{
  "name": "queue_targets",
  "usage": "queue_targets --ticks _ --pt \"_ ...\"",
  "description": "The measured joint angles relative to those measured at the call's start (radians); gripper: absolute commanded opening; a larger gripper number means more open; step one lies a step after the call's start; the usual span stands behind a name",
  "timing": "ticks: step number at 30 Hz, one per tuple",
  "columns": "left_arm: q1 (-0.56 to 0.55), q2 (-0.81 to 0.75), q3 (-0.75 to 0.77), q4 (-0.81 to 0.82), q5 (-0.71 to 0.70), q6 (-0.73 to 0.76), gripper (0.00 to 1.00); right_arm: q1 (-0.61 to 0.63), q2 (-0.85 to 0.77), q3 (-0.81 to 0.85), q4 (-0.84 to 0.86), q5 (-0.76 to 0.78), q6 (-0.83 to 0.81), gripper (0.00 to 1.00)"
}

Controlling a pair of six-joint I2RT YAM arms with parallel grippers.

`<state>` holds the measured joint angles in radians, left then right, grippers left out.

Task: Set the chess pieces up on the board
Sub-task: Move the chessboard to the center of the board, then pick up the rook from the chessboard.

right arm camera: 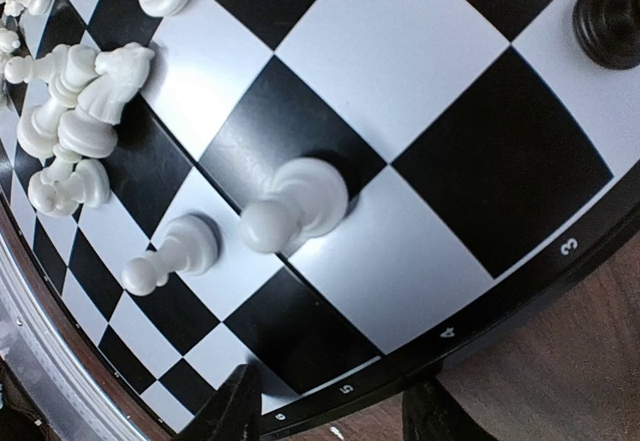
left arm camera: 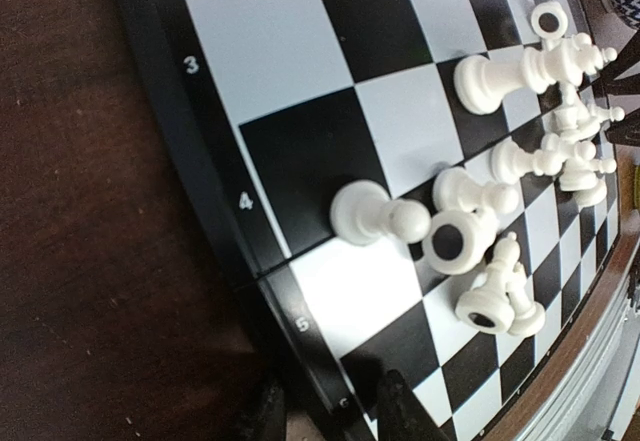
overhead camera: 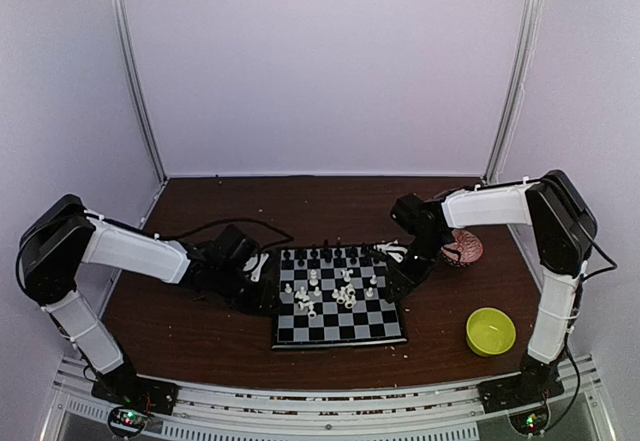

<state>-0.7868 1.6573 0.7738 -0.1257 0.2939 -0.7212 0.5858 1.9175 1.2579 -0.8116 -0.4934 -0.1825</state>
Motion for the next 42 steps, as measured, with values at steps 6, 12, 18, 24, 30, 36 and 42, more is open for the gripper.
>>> queue_targets --ticks 6,12,18,24,30,36,42 --pt "-0.013 -0.030 -0.037 0.026 -0.019 -0.011 0.42 0.010 -0.002 -0.002 -0.003 0.001 -0.006 0.50" --pt "-0.041 -0.112 -0.028 -0.100 -0.090 0.010 0.53 0.019 -0.041 -0.028 0.011 0.004 -0.025 0.53" --pt "-0.039 -0.217 0.139 -0.312 -0.200 0.111 0.55 -0.073 -0.211 -0.050 0.010 0.005 -0.051 0.53" --pt "-0.039 -0.199 0.373 -0.408 -0.203 0.324 0.42 -0.119 -0.498 -0.164 0.056 0.005 -0.113 0.52" --pt "-0.044 -0.029 0.591 -0.452 -0.154 0.570 0.43 -0.148 -0.703 -0.328 0.112 -0.018 -0.167 0.51" --pt "-0.056 0.163 0.714 -0.469 -0.096 0.717 0.33 -0.203 -0.716 -0.330 0.155 -0.008 -0.204 0.51" --pt "-0.068 0.314 0.827 -0.482 -0.052 0.792 0.23 -0.211 -0.683 -0.330 0.162 -0.003 -0.236 0.50"
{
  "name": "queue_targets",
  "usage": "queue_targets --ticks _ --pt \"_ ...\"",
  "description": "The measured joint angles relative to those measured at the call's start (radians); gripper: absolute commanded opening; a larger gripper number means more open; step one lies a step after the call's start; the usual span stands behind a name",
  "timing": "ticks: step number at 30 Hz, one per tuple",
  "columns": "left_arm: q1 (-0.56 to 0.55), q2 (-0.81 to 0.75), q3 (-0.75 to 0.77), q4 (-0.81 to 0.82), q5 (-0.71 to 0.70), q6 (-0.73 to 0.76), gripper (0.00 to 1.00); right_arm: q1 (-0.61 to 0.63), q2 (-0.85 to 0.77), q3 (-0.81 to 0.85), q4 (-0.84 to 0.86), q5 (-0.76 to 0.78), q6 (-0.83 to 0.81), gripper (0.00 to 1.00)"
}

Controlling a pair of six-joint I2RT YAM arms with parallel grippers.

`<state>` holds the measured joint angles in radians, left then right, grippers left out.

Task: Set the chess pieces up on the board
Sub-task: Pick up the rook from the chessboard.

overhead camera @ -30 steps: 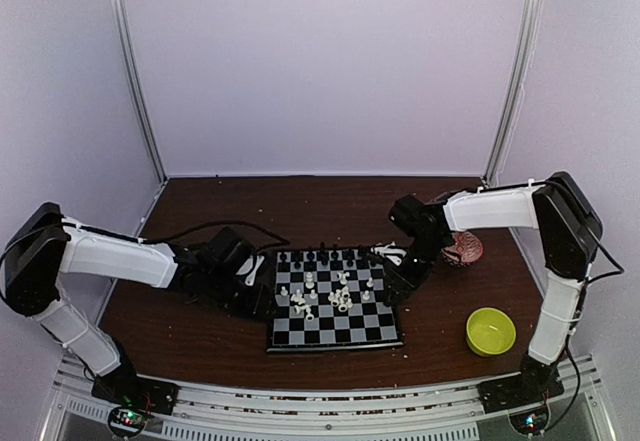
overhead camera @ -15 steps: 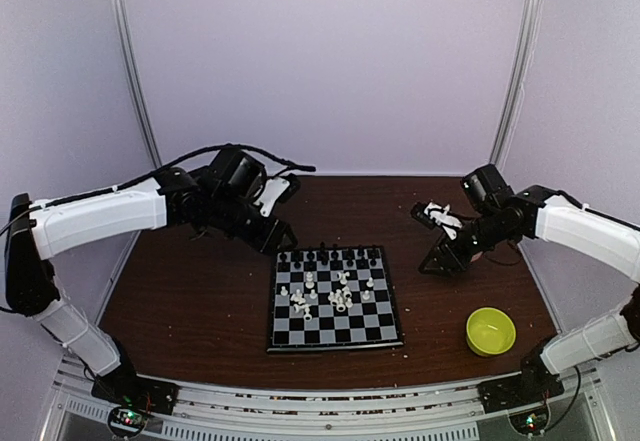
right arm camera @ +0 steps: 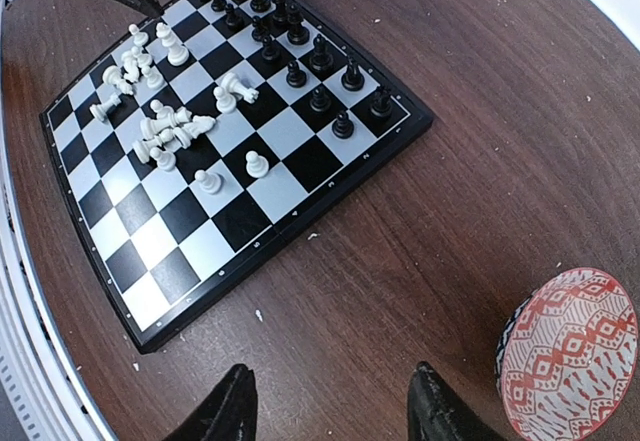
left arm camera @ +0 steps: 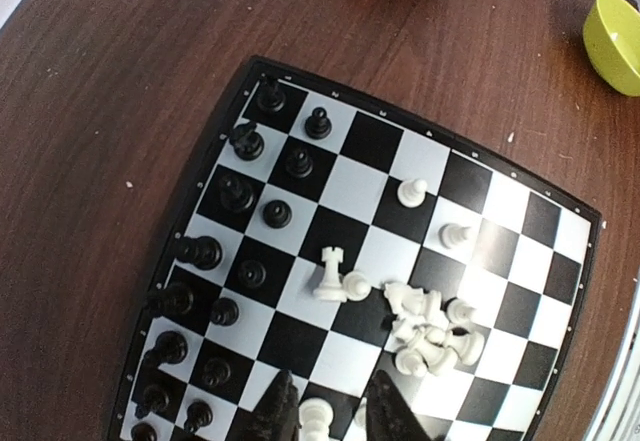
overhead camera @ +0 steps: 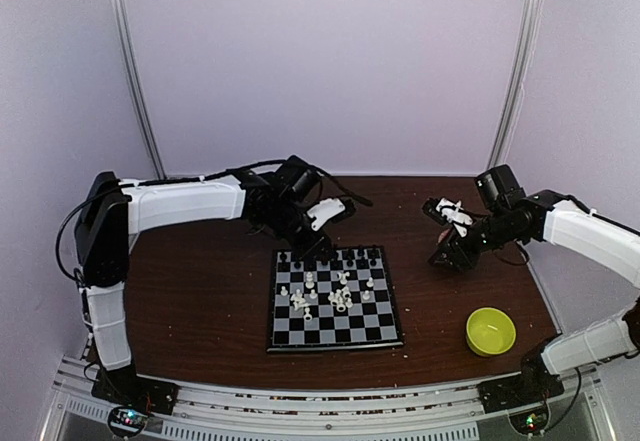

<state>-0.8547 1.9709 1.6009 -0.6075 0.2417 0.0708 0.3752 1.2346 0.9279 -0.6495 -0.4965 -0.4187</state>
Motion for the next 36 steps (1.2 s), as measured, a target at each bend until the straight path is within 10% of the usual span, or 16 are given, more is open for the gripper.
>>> queue_targets --ticks 14,36 --pt "-0.033 0.156 0.077 -0.019 -0.002 0.060 0.14 0.000 0.016 0.000 0.000 0.033 -0.031 0.50" --pt "-0.042 0.232 0.123 -0.028 -0.070 0.059 0.27 0.000 0.035 -0.002 -0.001 0.042 -0.042 0.50"
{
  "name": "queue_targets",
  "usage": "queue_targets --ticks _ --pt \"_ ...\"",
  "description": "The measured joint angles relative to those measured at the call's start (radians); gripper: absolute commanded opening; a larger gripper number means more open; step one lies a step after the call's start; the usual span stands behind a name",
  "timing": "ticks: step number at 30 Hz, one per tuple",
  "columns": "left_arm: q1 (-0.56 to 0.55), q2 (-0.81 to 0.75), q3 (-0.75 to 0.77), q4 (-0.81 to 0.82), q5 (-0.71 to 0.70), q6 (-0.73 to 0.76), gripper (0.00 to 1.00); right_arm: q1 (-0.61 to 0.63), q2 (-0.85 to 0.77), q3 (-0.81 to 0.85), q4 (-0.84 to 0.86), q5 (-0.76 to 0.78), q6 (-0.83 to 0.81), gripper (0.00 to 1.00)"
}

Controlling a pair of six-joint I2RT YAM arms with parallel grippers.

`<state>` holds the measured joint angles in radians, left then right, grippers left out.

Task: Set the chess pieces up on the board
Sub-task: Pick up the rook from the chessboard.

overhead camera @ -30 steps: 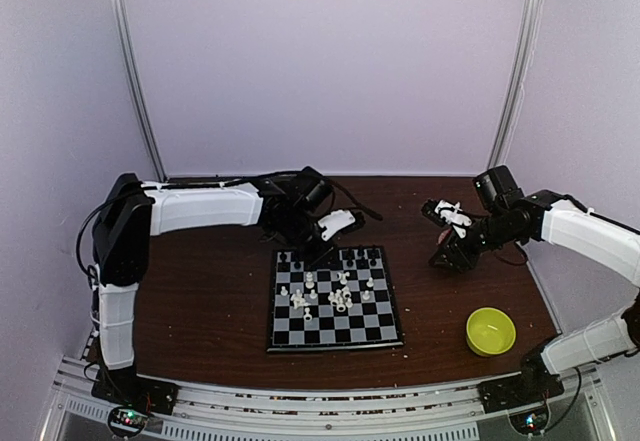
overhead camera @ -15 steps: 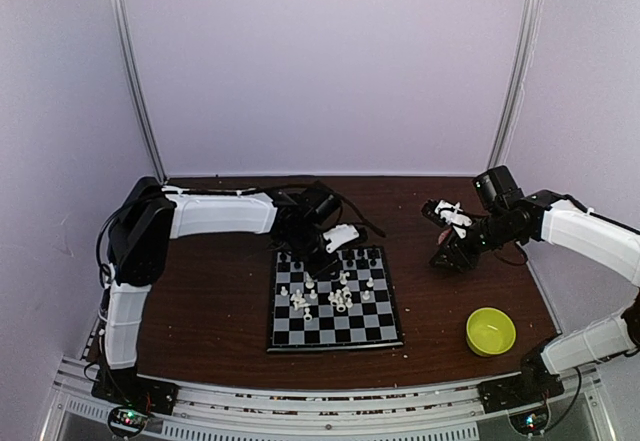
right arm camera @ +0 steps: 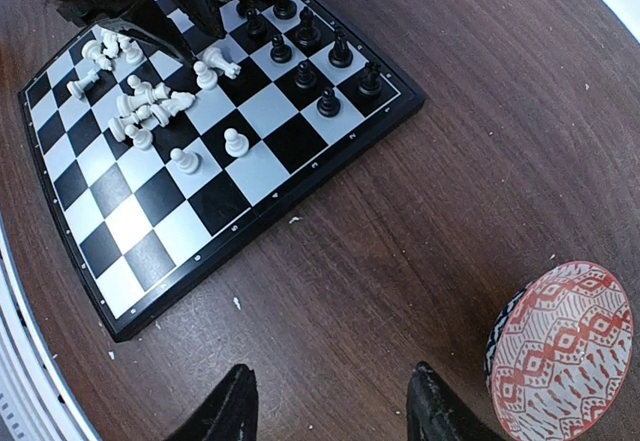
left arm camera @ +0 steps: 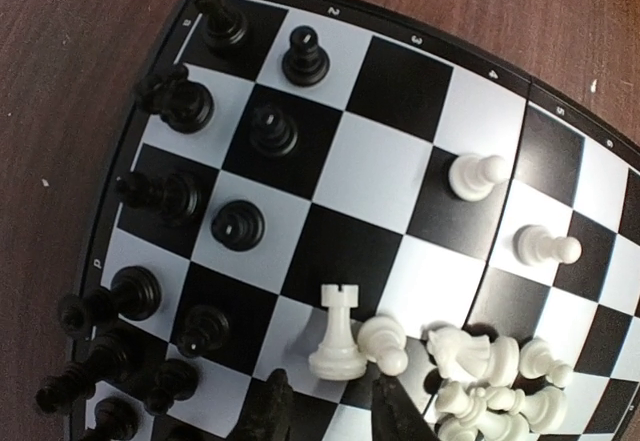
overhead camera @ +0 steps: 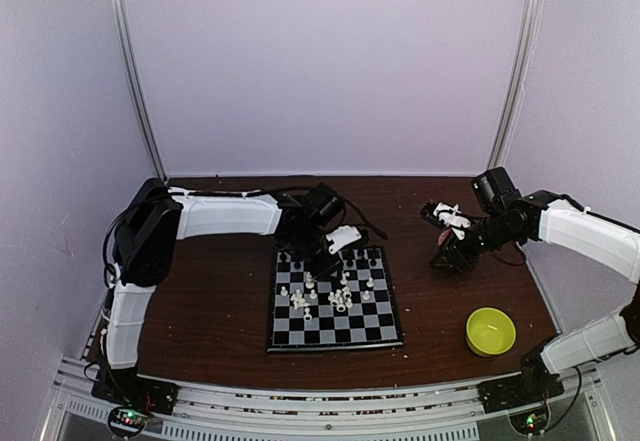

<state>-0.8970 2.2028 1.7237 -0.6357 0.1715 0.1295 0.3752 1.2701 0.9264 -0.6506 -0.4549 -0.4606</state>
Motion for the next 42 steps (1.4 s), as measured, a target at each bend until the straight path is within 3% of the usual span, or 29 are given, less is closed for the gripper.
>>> queue_targets --ticks 17,32,42 --pt "-0.002 0.040 0.029 -0.002 0.000 0.011 0.23 0.000 0.023 0.000 -0.004 0.000 -0.008 0.50" --pt "-0.002 0.041 0.031 -0.002 -0.002 0.038 0.10 0.000 0.042 0.000 -0.007 0.000 -0.008 0.50" --pt "-0.002 -0.040 -0.040 -0.003 -0.054 0.040 0.09 0.000 0.059 0.000 -0.006 0.000 0.000 0.46"
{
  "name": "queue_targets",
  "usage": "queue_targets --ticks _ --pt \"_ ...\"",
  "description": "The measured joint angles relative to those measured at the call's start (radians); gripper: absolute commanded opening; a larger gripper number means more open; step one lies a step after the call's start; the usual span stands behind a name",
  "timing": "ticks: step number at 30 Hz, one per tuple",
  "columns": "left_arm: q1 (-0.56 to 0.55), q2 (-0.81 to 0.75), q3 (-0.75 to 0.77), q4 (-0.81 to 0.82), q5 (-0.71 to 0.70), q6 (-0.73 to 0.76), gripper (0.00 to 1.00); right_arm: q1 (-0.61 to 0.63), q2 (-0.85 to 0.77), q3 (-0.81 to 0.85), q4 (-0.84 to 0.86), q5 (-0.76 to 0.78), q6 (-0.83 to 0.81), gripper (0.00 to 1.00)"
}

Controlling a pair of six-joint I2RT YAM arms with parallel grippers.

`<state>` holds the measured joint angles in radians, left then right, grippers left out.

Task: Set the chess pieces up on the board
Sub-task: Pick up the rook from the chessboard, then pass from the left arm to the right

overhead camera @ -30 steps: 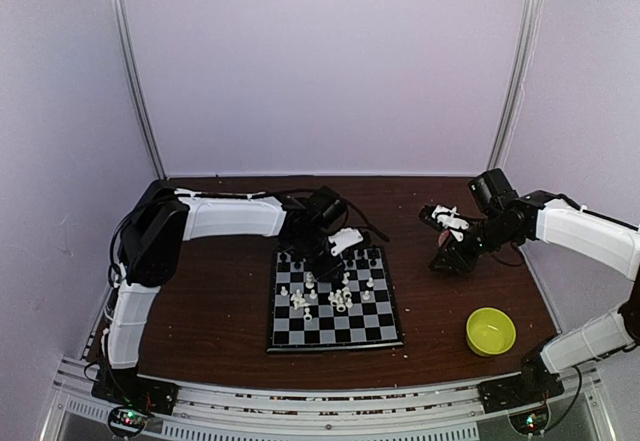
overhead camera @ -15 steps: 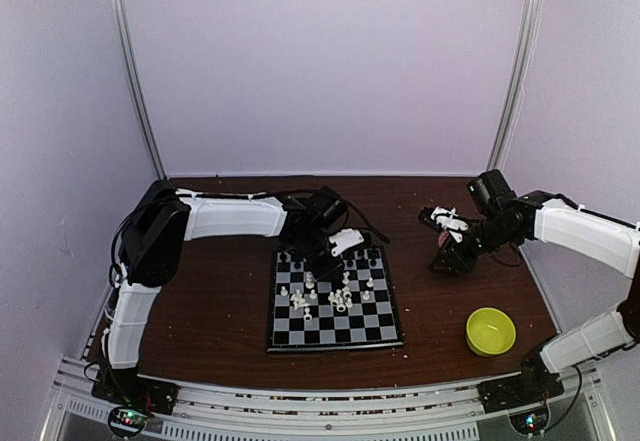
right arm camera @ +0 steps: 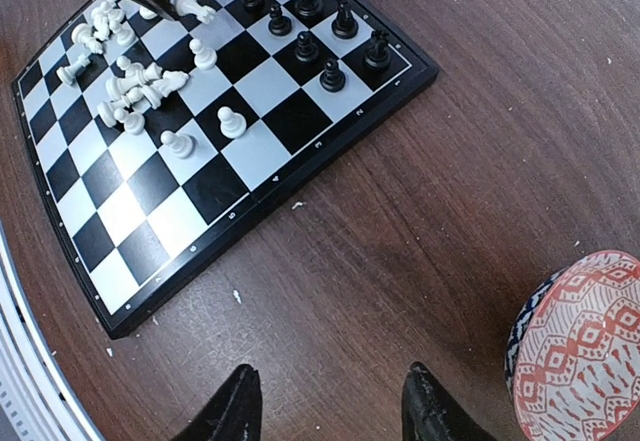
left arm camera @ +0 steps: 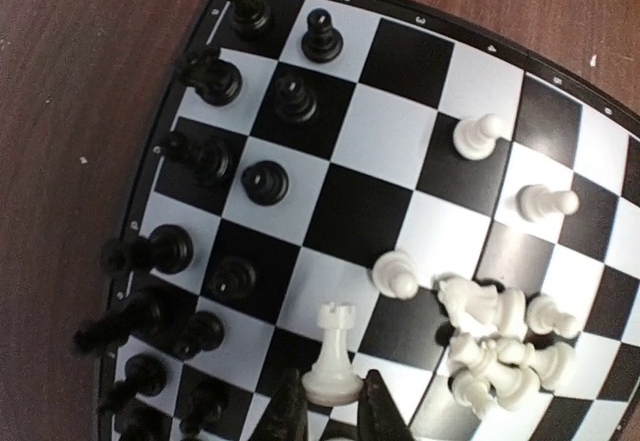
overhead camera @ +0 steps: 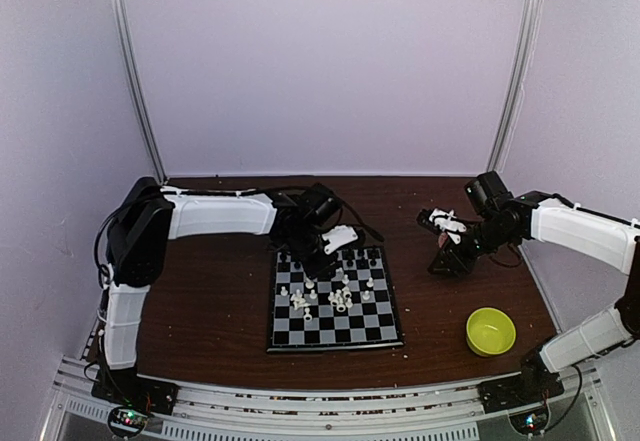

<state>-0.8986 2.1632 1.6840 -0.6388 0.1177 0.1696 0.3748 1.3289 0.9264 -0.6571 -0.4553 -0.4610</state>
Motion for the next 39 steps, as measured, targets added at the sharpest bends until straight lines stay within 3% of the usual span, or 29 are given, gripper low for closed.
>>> queue_targets --ticks 5,8,12,16,27,39 --pt "0.000 -0.122 -0.064 0.013 -0.008 -0.025 0.10 -0.031 -0.015 0.014 0.018 -0.027 0.096 0.49" --pt "0.000 -0.215 -0.118 0.048 -0.005 -0.056 0.10 -0.051 -0.004 0.119 -0.011 -0.065 0.145 0.49" --pt "0.000 -0.370 -0.233 0.180 0.020 -0.135 0.10 -0.056 0.062 0.328 -0.022 -0.184 0.223 0.51" --pt "0.000 -0.476 -0.338 0.363 0.053 -0.234 0.11 -0.044 0.151 0.425 -0.003 -0.335 0.367 0.51" --pt "-0.004 -0.484 -0.373 0.575 0.143 -0.377 0.11 0.141 0.391 0.615 -0.017 -0.515 0.572 0.55" --pt "-0.009 -0.473 -0.373 0.624 0.177 -0.413 0.11 0.171 0.420 0.657 -0.010 -0.572 0.636 0.34"
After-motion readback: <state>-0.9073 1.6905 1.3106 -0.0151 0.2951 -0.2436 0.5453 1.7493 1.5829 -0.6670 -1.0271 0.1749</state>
